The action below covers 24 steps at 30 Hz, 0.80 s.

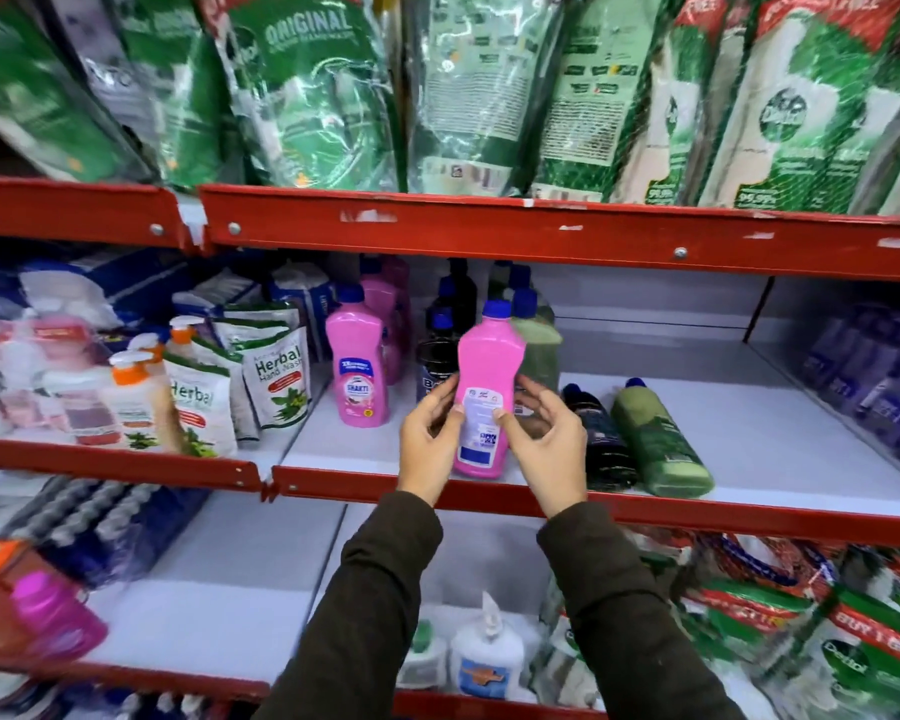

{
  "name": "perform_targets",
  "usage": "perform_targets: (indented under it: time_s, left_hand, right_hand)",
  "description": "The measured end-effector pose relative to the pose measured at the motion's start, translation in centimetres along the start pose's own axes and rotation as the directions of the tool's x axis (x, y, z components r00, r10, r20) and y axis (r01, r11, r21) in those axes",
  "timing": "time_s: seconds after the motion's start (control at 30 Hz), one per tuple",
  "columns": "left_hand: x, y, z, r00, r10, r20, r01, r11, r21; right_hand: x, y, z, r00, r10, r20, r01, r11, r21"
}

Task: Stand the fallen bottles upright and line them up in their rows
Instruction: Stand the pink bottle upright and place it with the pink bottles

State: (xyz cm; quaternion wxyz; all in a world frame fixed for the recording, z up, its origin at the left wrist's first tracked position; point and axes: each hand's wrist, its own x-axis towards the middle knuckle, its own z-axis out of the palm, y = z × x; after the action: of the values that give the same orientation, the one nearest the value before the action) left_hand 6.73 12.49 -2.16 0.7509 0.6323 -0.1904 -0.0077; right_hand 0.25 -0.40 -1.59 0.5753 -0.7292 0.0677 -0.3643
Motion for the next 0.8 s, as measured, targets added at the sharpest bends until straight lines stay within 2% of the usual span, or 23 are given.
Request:
perform_targets:
  time_s: [0.47,0.67,0.8]
  left_hand:
    - [2.6,-1.2,-13.6,0.984,0.037,-0.173,-0.026,0.997,0.066]
    - [2.7,-1.0,-15.8,0.988,0.042,-0.152,-0.034,0.998,0.057]
    - [2.9,-0.7,-16.1,0.988,0.033,-0.15,-0.027,0.999,0.04]
  right_hand:
    - [-1.0,-0.5,14.3,0.973,0.008,0.231,-0.005,1.0,-0.014]
    - [-1.0,-0.4,16.6,0.971,0.015,0.238,-0.009,1.0,-0.023]
    - [-1.2,-0.5,16.6,0.973,0.046,0.225,-0.059,0.997,0.052]
